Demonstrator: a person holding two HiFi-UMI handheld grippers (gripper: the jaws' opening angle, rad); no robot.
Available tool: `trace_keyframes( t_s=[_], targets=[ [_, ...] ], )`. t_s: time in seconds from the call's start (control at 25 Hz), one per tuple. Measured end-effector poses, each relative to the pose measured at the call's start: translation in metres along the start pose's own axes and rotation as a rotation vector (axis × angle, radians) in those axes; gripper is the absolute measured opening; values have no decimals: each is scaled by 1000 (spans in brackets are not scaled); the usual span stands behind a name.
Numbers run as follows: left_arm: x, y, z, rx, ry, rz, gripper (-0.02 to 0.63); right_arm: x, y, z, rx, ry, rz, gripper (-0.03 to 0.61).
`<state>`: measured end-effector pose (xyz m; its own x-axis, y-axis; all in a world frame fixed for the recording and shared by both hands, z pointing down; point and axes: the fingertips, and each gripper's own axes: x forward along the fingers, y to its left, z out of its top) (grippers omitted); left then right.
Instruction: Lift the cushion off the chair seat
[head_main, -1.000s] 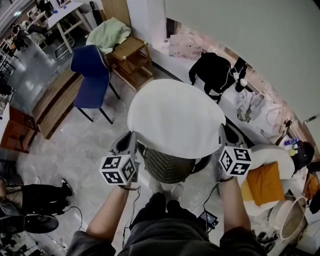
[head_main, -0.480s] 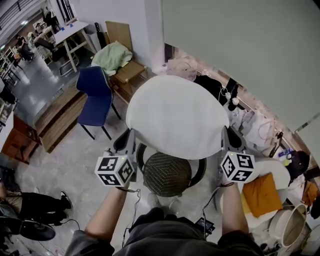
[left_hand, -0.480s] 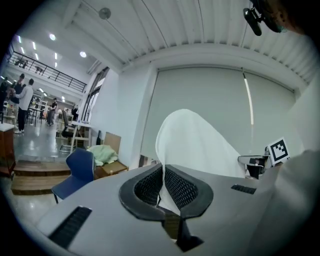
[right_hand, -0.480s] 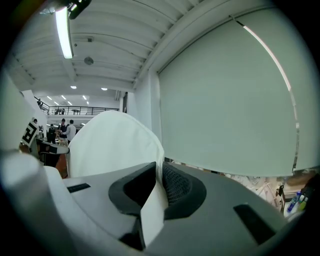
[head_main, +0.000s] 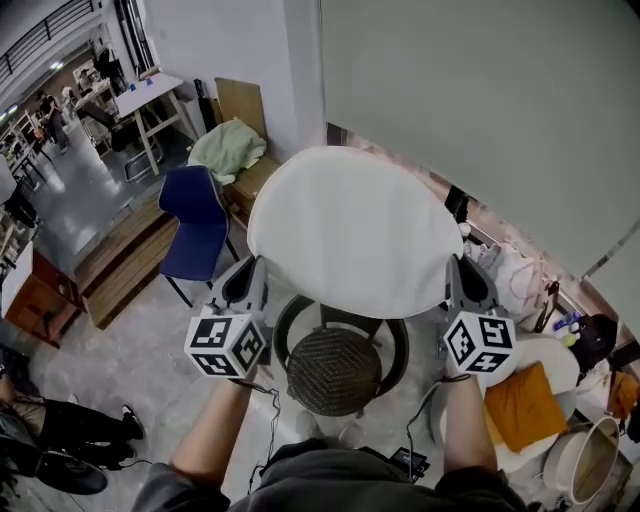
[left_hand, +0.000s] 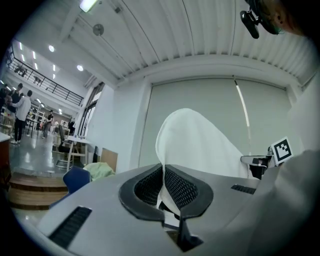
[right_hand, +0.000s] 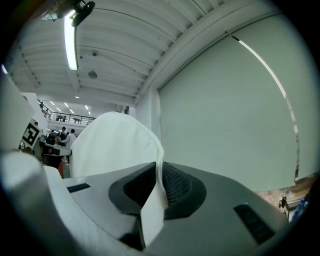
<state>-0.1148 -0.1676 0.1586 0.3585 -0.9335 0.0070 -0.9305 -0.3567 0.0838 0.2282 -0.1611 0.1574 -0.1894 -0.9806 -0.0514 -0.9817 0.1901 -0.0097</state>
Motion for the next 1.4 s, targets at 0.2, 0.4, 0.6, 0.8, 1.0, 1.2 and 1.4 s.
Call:
trace_keyframes(
  t_s=[0.2, 0.4, 0.6, 0.8, 1.0, 1.2, 1.4],
  targets=[
    [-1, -10, 27, 34, -55, -5, 21, -7, -4, 24, -8, -48, -8, 43],
    [-5, -21, 44, 49, -96, -15, 21, -18, -10, 45, -15, -91, -14, 43],
    [-9, -29, 62, 63, -136, -18, 22, -27, -12, 66, -20, -139, -11, 43],
    [-13, -36, 73, 69, -158, -19, 21, -35, -14, 78, -19, -165, -9, 43],
    [-15, -37, 75, 67, -168, -18, 21, -38, -16, 80, -16, -174, -3, 43],
    [-19, -39, 78, 66, -179, -13, 21, -41, -15, 83, -13, -184, 2, 43],
    [-20, -38, 80, 66, -181, -9, 21, -40, -13, 87, -16, -192, 4, 43]
  ],
)
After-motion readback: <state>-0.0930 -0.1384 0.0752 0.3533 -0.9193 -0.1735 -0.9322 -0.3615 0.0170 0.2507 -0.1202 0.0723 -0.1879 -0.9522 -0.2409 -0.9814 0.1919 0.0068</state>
